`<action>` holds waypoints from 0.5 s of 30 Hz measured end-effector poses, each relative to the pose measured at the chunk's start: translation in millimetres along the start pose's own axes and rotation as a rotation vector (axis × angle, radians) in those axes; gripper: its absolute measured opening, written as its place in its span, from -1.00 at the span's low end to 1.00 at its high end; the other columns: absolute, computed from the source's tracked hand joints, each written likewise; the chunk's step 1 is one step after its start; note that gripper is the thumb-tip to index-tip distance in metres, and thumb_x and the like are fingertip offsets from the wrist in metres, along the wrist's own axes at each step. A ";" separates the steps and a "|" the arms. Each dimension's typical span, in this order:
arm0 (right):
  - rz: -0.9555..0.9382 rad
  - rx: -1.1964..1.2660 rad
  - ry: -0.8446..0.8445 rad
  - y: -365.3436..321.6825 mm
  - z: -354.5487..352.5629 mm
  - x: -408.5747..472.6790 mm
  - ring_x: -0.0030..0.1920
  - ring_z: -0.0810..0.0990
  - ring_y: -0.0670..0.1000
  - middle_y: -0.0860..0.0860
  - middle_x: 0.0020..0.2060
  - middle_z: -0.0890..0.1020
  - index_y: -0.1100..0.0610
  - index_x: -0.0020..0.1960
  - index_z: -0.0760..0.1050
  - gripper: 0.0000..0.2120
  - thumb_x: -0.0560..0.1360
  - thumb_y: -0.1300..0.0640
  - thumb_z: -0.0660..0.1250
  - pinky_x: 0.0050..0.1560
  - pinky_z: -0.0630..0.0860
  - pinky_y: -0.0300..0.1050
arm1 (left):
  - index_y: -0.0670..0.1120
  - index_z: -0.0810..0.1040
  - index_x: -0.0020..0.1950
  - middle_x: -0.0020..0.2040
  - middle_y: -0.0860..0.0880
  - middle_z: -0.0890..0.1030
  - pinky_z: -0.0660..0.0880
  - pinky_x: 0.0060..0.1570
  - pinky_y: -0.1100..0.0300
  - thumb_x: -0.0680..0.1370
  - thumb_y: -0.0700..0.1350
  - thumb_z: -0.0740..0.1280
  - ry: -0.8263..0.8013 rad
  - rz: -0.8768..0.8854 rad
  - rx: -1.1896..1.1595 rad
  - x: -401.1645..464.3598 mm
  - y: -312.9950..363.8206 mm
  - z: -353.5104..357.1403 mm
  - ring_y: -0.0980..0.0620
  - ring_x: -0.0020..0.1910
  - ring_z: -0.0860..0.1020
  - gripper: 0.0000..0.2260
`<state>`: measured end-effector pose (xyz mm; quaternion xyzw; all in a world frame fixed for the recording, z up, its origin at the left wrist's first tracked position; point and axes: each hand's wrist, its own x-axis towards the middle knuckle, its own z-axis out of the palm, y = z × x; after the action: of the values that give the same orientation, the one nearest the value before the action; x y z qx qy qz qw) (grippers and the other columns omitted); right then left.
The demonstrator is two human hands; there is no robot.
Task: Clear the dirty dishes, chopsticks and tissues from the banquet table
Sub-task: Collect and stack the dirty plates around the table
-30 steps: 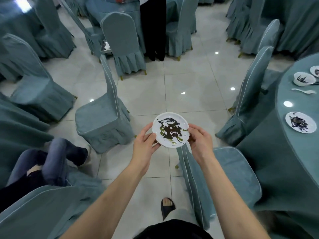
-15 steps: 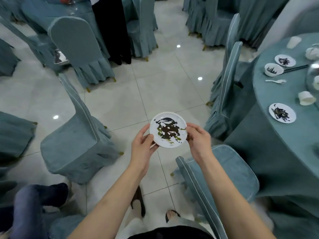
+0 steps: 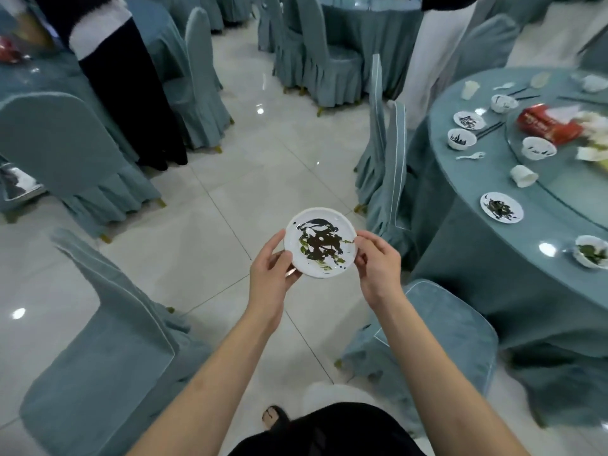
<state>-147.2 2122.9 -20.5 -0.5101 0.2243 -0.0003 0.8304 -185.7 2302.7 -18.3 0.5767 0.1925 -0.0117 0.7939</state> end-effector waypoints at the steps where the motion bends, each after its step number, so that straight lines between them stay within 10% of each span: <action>1: -0.005 0.001 0.011 0.3 3.8 1.2 -0.44 0.54 -0.13 0.01 -0.35 0.65 0.31 0.08 0.60 -0.88 0.58 0.41 0.32 -0.31 0.53 -0.29 | 0.02 0.53 0.42 0.14 -0.22 0.68 0.65 0.12 0.01 0.66 -0.28 0.26 -0.013 -0.005 -0.008 4.8 2.4 -1.0 -0.13 0.14 0.67 -0.63; 15: -0.080 0.103 0.198 -22.7 58.4 133.6 -0.43 0.56 -0.12 0.02 -0.34 0.68 0.35 0.11 0.60 -0.85 0.56 0.41 0.33 -0.37 0.52 -0.28 | 0.07 0.55 0.35 0.11 -0.15 0.70 0.64 0.03 0.07 0.67 -0.21 0.31 -0.181 -0.064 0.031 164.2 42.0 45.1 -0.12 0.13 0.68 -0.70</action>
<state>-0.1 2130.9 -28.9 -0.4727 0.2846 -0.0954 0.8286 -10.5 2308.7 -20.7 0.5790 0.1382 -0.0921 0.7982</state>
